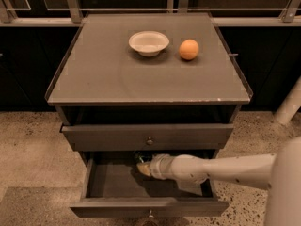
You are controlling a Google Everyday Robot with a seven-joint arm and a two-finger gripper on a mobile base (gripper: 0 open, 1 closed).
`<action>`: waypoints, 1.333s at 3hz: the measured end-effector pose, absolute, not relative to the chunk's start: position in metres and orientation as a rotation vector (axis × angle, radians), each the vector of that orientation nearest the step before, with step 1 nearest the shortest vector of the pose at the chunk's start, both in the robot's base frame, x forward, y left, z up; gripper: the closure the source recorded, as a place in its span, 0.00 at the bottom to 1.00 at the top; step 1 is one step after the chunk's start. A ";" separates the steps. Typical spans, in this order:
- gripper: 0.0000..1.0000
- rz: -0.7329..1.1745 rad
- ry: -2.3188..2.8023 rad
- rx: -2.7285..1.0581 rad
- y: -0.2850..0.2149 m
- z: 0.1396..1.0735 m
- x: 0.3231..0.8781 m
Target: Pick green can from middle drawer and place on counter
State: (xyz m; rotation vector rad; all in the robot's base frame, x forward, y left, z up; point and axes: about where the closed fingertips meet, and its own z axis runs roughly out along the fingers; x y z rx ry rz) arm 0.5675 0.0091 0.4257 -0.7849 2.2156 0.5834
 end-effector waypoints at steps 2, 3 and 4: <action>1.00 0.657 2.273 -0.668 -0.096 0.472 0.572; 1.00 0.783 2.351 -0.688 -0.106 0.460 0.551; 1.00 0.946 2.425 -0.716 -0.107 0.447 0.524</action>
Offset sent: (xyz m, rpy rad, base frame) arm -0.0643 -0.1454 0.0423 0.0973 0.3521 0.0620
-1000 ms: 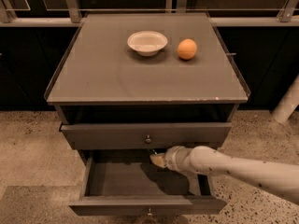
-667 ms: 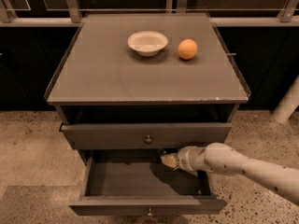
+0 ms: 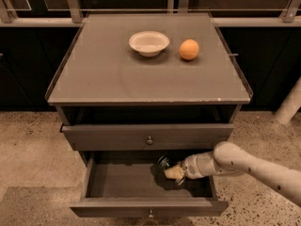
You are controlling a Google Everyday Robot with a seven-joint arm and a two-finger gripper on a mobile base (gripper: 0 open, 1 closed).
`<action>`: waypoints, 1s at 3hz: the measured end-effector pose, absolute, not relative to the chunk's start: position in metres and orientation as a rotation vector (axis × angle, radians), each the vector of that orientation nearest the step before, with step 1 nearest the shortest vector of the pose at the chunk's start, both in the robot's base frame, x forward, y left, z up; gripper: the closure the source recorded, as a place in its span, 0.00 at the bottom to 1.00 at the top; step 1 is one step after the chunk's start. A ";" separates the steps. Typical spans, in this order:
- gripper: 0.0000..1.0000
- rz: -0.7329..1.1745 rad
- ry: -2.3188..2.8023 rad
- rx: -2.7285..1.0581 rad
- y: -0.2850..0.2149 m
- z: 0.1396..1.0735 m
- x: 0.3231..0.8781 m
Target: Pick green can from middle drawer and place on counter
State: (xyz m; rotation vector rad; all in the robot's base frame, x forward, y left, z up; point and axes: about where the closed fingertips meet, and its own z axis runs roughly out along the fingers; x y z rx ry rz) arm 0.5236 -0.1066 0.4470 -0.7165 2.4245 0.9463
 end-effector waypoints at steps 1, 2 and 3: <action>1.00 1.084 2.432 -0.709 -0.116 0.459 0.510; 1.00 1.151 2.410 -0.656 -0.137 0.485 0.499; 1.00 1.151 2.410 -0.657 -0.137 0.484 0.499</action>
Offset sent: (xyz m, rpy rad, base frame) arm -0.0321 -0.0806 0.0929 0.1811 0.0550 -0.0684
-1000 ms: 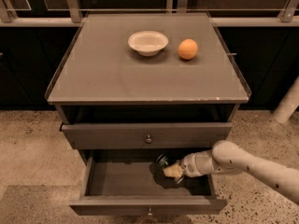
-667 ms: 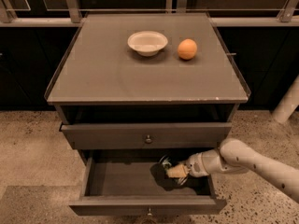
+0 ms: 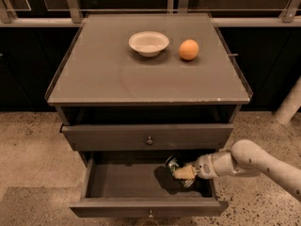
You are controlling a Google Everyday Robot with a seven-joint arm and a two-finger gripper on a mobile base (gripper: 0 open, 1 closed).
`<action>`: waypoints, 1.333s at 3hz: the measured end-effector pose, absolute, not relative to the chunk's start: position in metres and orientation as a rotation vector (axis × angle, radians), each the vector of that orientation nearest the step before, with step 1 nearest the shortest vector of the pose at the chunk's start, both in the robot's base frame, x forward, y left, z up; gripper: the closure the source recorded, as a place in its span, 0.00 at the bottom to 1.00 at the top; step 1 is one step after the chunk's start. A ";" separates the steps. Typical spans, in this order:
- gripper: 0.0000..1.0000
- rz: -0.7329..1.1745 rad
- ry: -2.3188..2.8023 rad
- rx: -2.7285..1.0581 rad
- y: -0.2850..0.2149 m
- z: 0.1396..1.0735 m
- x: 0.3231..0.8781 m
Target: Pick green can from middle drawer and place on counter
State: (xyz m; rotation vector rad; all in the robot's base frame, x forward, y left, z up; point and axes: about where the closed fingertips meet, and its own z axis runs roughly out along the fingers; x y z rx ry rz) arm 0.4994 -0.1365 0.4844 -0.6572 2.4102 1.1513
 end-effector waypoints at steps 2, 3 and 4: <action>1.00 1.062 2.357 -0.745 -0.127 0.545 0.493; 1.00 0.919 2.318 -0.856 -0.117 0.620 0.494; 1.00 0.811 2.280 -0.937 -0.110 0.688 0.503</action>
Offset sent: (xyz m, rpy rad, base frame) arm -0.0054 0.0054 0.1688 -0.1441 -0.2564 0.0514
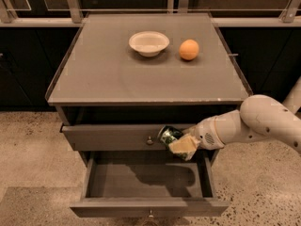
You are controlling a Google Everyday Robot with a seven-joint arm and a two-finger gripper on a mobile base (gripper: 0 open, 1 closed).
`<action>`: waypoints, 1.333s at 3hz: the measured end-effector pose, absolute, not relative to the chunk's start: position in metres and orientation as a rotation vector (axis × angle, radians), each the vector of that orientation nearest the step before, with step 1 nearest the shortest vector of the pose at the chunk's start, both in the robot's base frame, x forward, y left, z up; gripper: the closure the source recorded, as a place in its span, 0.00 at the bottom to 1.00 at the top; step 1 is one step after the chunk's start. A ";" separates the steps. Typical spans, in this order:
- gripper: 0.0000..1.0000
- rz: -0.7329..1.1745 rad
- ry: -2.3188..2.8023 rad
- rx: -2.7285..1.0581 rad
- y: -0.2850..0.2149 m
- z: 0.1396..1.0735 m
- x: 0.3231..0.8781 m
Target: Pick green can from middle drawer and place on counter
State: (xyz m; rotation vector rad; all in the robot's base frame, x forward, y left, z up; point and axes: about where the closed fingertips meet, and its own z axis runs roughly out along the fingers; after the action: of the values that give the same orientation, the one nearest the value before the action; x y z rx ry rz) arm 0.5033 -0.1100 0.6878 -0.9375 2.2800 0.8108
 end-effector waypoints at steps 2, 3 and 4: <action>1.00 0.737 2.250 -0.961 -0.114 0.716 0.503; 1.00 0.592 2.194 -1.006 -0.116 0.770 0.499; 1.00 0.448 2.153 -1.061 -0.112 0.822 0.493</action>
Offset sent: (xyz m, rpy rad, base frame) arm -0.0011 -0.0145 0.0848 -0.0970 -0.1729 -0.0144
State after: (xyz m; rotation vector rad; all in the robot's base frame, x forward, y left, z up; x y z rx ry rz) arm 0.4926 -0.1118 0.8217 -1.0611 2.1526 0.4477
